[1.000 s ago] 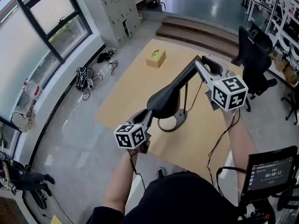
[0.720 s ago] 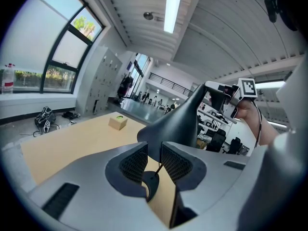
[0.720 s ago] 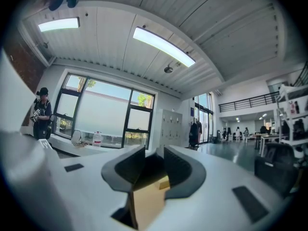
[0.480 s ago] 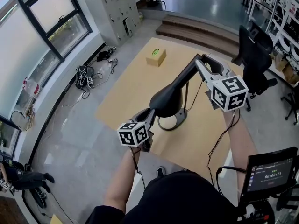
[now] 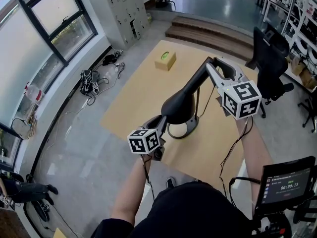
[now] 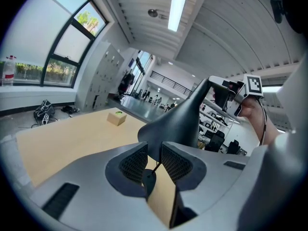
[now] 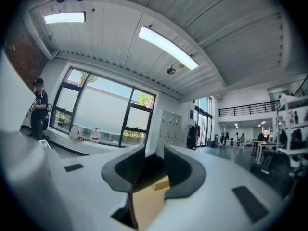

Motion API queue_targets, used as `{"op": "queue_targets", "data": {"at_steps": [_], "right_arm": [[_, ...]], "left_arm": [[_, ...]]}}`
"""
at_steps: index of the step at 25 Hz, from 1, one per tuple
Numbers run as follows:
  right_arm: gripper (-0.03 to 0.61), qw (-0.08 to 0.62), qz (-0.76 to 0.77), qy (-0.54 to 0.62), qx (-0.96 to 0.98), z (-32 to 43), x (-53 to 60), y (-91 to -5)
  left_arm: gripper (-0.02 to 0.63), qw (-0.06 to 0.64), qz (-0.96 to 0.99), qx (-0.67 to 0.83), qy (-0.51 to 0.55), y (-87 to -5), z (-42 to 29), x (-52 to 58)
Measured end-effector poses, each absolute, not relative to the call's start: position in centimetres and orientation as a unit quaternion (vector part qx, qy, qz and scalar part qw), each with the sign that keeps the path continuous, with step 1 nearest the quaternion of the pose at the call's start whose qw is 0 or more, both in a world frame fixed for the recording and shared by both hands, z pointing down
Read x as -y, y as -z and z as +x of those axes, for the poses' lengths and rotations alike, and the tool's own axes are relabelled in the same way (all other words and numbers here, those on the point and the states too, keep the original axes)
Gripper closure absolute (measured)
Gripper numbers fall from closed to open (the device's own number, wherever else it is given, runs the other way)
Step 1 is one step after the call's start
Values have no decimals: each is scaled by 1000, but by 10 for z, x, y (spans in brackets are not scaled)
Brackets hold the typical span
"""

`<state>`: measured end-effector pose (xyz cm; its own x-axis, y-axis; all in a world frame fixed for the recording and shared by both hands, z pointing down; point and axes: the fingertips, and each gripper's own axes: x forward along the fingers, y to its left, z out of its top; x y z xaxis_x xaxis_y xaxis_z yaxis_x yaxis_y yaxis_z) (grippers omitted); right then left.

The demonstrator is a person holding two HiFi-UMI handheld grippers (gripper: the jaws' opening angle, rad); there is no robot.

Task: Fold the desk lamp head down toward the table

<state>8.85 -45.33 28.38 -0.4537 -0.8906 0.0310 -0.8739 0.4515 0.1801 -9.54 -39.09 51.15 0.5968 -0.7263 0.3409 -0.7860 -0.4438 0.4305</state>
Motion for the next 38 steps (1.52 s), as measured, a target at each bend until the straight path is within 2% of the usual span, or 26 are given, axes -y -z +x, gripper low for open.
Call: {"op": "queue_targets", "data": {"at_steps": [22, 28, 35, 36, 37, 38], "right_arm": [[459, 54, 518, 67, 851, 91, 454, -283], [459, -1, 531, 50, 846, 111, 444, -272], [460, -55, 479, 64, 874, 96, 398, -271], [484, -58, 470, 60, 878, 96, 390, -275], [563, -62, 461, 51, 884, 97, 382, -278], [574, -65, 452, 38, 889, 98, 376, -283]], "left_arm": [[541, 285, 849, 441, -65, -519, -89, 391], [541, 271, 851, 445, -57, -505, -101, 377], [541, 262, 855, 448, -10, -471, -106, 349], [541, 263, 856, 445, -6, -466, -103, 344], [541, 264, 857, 443, -3, -461, -100, 339], [541, 264, 858, 441, -1, -456, -96, 334]]}}
